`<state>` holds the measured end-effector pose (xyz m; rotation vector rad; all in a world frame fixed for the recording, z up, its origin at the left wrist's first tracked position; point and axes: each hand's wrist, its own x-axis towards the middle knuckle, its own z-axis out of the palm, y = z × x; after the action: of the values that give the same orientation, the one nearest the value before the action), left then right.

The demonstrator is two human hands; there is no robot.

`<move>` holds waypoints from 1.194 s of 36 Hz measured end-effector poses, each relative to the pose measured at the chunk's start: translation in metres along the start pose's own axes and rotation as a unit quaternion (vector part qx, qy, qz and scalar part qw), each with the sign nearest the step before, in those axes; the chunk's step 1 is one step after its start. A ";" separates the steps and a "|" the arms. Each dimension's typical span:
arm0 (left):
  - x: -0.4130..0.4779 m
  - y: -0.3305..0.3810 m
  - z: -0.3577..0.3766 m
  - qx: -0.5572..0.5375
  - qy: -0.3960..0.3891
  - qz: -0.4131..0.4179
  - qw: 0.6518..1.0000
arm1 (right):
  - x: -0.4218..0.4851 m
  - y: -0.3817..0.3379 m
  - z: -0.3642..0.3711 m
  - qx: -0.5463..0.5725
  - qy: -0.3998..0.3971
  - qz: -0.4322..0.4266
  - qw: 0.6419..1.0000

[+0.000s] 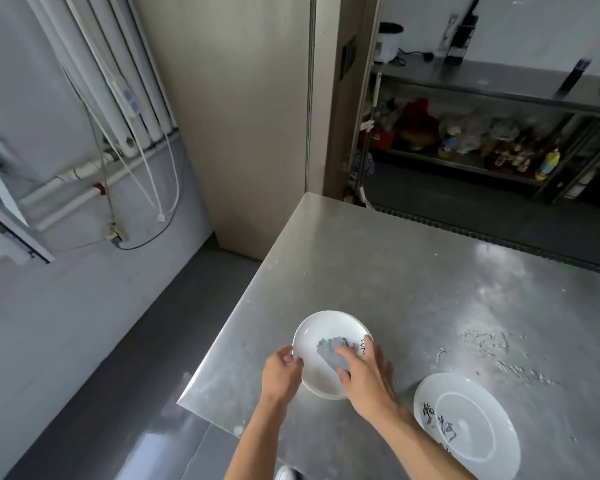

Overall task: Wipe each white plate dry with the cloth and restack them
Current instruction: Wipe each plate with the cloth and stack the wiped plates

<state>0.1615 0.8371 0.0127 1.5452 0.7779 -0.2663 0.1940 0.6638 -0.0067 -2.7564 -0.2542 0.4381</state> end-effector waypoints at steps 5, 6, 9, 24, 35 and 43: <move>0.008 0.000 -0.001 -0.030 0.000 -0.012 0.999 | -0.002 0.001 -0.001 0.004 -0.001 -0.035 0.999; 0.008 0.001 -0.001 -0.046 -0.004 -0.014 0.999 | -0.002 0.001 -0.001 0.000 0.002 -0.035 0.999; 0.009 0.004 -0.003 -0.085 -0.013 -0.021 0.996 | -0.002 0.003 -0.001 0.002 0.007 -0.036 0.999; -0.001 0.004 -0.006 -0.147 -0.098 -0.028 0.984 | 0.001 0.008 0.001 0.030 0.015 -0.026 0.999; -0.007 -0.011 0.000 -0.126 -0.104 -0.005 0.987 | 0.005 0.006 -0.010 -0.071 0.040 -0.114 0.990; -0.019 -0.011 -0.004 -0.129 -0.121 0.003 0.984 | 0.004 0.010 -0.029 -0.102 0.033 -0.106 0.989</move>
<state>0.1400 0.8343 0.0159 1.2445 0.5920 -0.3293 0.2083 0.6472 0.0145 -2.8914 -0.6002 0.2780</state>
